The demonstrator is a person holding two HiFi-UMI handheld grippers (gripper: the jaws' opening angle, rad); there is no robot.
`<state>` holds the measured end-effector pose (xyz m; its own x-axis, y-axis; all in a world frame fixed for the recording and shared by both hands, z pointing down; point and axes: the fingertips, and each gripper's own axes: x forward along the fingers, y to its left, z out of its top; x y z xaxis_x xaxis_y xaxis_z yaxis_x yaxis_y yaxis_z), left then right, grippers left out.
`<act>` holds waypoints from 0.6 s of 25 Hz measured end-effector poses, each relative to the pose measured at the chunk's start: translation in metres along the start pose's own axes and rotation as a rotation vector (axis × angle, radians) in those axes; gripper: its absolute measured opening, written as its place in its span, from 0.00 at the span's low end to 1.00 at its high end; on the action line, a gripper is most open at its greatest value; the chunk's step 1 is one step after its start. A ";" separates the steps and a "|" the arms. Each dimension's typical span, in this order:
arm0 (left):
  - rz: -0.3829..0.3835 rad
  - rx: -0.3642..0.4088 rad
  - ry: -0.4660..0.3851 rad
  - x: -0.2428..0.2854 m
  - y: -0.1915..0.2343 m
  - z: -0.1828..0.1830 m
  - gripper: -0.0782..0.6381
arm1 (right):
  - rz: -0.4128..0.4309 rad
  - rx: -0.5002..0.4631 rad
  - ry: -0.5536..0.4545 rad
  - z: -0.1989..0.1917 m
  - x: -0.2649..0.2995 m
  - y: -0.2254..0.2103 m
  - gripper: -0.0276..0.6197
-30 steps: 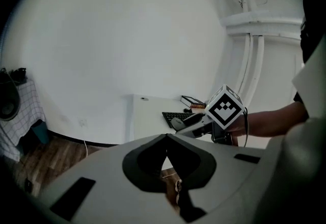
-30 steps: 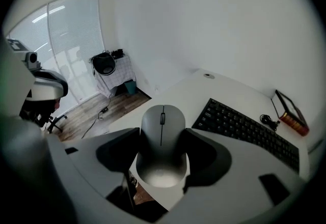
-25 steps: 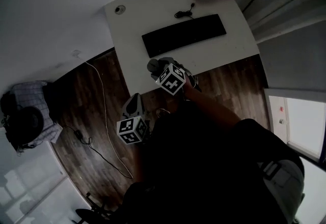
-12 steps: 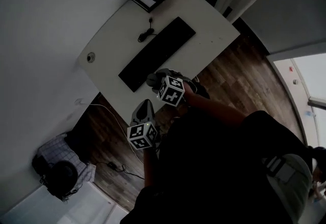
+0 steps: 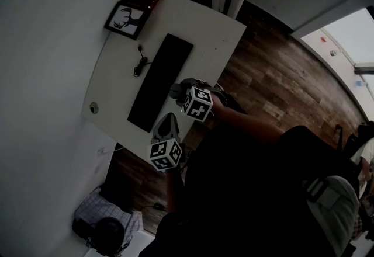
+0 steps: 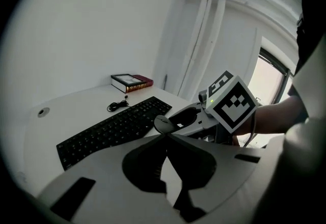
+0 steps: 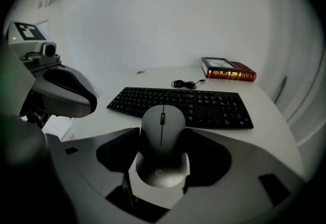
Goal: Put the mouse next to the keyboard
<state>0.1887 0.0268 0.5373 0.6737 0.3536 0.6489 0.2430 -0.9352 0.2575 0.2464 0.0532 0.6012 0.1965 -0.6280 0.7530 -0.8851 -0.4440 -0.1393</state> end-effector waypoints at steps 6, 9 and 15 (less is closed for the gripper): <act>-0.076 0.089 0.049 0.034 -0.010 0.021 0.11 | -0.071 0.115 -0.036 -0.006 -0.008 -0.044 0.50; -0.110 0.117 0.073 0.052 -0.018 0.029 0.11 | -0.100 0.170 -0.053 -0.010 -0.015 -0.065 0.50; -0.170 0.157 0.100 0.086 -0.038 0.056 0.11 | -0.136 0.234 -0.063 -0.017 -0.027 -0.107 0.50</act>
<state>0.2771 0.0920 0.5431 0.5435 0.4984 0.6754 0.4572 -0.8506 0.2597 0.3286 0.1284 0.6065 0.3393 -0.5882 0.7341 -0.7291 -0.6576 -0.1900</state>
